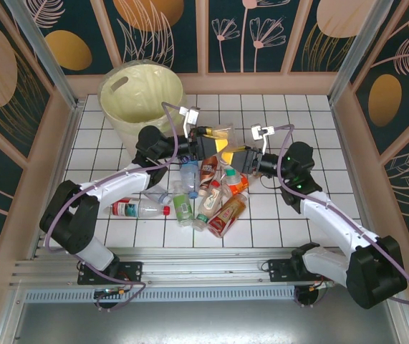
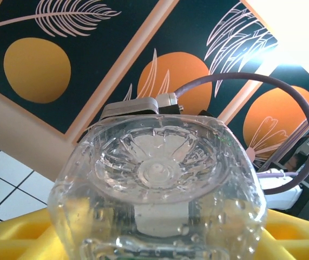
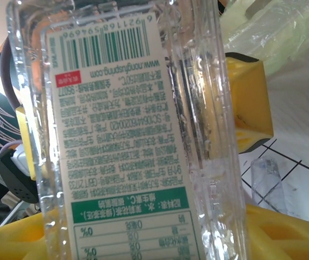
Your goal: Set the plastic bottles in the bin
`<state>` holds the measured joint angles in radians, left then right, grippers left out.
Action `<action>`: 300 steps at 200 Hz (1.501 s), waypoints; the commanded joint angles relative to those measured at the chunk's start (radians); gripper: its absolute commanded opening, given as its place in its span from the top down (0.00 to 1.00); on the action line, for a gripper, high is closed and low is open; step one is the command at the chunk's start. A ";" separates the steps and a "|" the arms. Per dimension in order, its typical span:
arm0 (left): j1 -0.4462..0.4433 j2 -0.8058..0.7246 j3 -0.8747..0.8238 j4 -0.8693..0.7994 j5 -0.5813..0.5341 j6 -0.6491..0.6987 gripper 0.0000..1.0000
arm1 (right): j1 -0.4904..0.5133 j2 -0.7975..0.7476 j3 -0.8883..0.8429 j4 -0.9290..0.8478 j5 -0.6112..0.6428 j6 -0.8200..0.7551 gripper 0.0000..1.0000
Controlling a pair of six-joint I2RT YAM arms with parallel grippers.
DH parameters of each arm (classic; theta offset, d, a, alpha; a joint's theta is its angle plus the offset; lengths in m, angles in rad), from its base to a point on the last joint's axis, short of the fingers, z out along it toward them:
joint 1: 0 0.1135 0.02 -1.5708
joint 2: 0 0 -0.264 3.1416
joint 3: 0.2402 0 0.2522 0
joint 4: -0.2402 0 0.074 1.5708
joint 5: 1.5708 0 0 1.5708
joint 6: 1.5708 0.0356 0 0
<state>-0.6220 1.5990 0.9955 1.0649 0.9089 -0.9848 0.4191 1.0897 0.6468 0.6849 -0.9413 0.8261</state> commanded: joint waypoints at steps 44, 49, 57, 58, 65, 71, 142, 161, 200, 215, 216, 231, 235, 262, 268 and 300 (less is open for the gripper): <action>-0.005 -0.050 0.039 -0.008 -0.024 0.020 0.55 | 0.009 0.000 0.028 0.031 -0.009 -0.019 0.32; -0.005 -0.055 0.043 -0.031 -0.030 0.035 0.55 | 0.009 -0.003 0.028 0.027 -0.008 -0.021 0.29; -0.004 -0.065 0.050 -0.081 -0.044 0.066 0.56 | 0.008 -0.012 0.028 0.012 -0.009 -0.029 0.23; -0.004 -0.066 0.051 -0.089 -0.046 0.070 0.56 | 0.008 -0.012 0.029 0.010 -0.009 -0.030 0.23; 0.000 -0.077 0.060 -0.150 -0.066 0.106 0.56 | 0.007 -0.022 0.031 -0.013 -0.007 -0.045 0.17; 0.004 -0.088 0.068 -0.207 -0.088 0.141 0.56 | 0.006 -0.033 0.033 -0.038 -0.005 -0.058 0.12; 0.145 -0.174 0.212 -0.702 -0.251 0.374 0.56 | -0.001 -0.256 0.145 -0.582 0.223 -0.410 0.01; 0.161 -0.179 0.311 -0.894 -0.341 0.474 0.55 | 0.000 -0.292 0.178 -0.676 0.273 -0.482 0.01; 0.189 -0.186 0.500 -1.164 -0.543 0.630 0.53 | 0.000 -0.337 0.215 -0.713 0.313 -0.537 0.01; 0.207 -0.179 0.568 -1.230 -0.585 0.662 0.53 | 0.000 -0.340 0.217 -0.710 0.312 -0.547 0.01; 0.208 -0.178 0.573 -1.234 -0.589 0.664 0.53 | 0.000 -0.340 0.217 -0.710 0.312 -0.548 0.01; 0.222 -0.167 0.646 -1.305 -0.655 0.706 0.53 | 0.000 -0.337 0.212 -0.709 0.317 -0.553 0.02; 0.225 -0.163 0.666 -1.324 -0.674 0.717 0.53 | 0.001 -0.337 0.210 -0.706 0.317 -0.552 0.02; 0.265 -0.135 0.763 -1.401 -0.733 0.756 0.53 | 0.000 -0.334 0.200 -0.696 0.315 -0.542 0.03; 0.273 -0.129 0.777 -1.409 -0.743 0.762 0.52 | 0.001 -0.333 0.200 -0.696 0.318 -0.545 0.03; 0.316 -0.070 0.857 -1.467 -0.767 0.789 0.53 | 0.000 -0.318 0.197 -0.709 0.332 -0.558 0.03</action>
<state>-0.3378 1.4719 1.7969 -0.3130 0.1875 -0.2447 0.4187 0.7624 0.8318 -0.0174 -0.6247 0.2928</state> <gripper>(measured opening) 0.522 0.976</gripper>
